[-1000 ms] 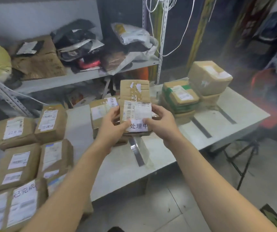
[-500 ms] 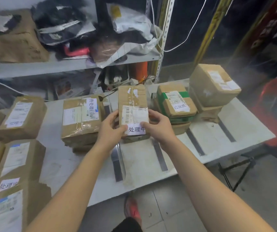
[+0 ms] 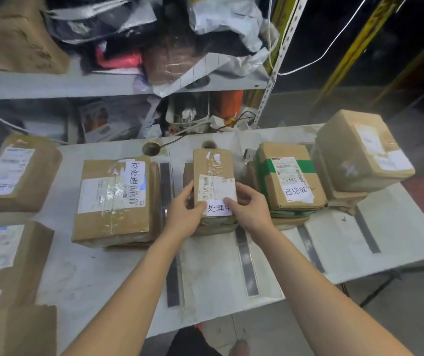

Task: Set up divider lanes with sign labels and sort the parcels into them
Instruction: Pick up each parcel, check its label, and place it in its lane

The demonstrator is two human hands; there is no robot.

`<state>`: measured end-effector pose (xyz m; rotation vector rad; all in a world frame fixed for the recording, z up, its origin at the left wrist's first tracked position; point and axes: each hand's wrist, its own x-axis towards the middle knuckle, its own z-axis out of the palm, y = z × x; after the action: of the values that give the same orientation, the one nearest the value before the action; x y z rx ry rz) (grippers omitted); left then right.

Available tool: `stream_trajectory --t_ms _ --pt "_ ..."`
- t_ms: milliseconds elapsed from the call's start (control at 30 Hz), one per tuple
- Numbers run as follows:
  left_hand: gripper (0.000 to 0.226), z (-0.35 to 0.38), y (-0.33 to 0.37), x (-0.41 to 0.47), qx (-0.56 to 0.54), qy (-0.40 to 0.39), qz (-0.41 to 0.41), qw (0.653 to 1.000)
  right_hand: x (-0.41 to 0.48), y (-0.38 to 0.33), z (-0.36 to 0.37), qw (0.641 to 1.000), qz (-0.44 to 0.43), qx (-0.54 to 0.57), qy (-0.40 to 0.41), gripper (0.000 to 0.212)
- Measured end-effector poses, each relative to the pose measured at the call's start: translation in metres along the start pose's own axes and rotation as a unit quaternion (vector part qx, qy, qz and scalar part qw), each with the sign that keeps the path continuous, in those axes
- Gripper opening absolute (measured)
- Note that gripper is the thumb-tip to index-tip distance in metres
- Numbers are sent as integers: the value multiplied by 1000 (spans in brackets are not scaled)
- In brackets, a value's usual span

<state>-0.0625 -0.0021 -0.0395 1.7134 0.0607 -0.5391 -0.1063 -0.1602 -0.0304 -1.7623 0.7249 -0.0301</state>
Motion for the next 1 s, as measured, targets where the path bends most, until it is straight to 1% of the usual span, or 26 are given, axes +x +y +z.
stream_trajectory --t_ms 133,233,367,433,500,633,700,767,867,1000 --pt "67 1 1 1 49 2 8 999 2 -1 -3 999 -19 -31 -10 51" --pt "67 2 13 -12 150 35 53 987 -3 -5 -12 995 -51 -80 -17 52" --pt "71 1 46 -30 248 89 122 957 -15 -18 -24 973 -141 -184 -7 57" --pt "71 -5 60 -42 308 117 141 933 -21 -25 -26 960 -190 -204 -32 57" --pt "69 -14 69 -58 376 139 144 905 -27 -34 -27 940 -245 -226 -74 58" --pt "73 -33 79 -98 540 191 111 812 -41 -54 -23 888 -337 -285 -130 57" --pt "71 -47 80 -122 582 226 88 776 -53 -65 -14 870 -367 -293 -152 56" --pt "69 -62 77 -147 607 257 70 748 -67 -74 -4 844 -404 -306 -177 59" --pt "67 -88 69 -183 625 286 25 726 -92 -87 14 803 -437 -351 -205 61" --pt "75 -125 56 -215 626 296 -30 721 -114 -94 39 773 -461 -378 -216 60"
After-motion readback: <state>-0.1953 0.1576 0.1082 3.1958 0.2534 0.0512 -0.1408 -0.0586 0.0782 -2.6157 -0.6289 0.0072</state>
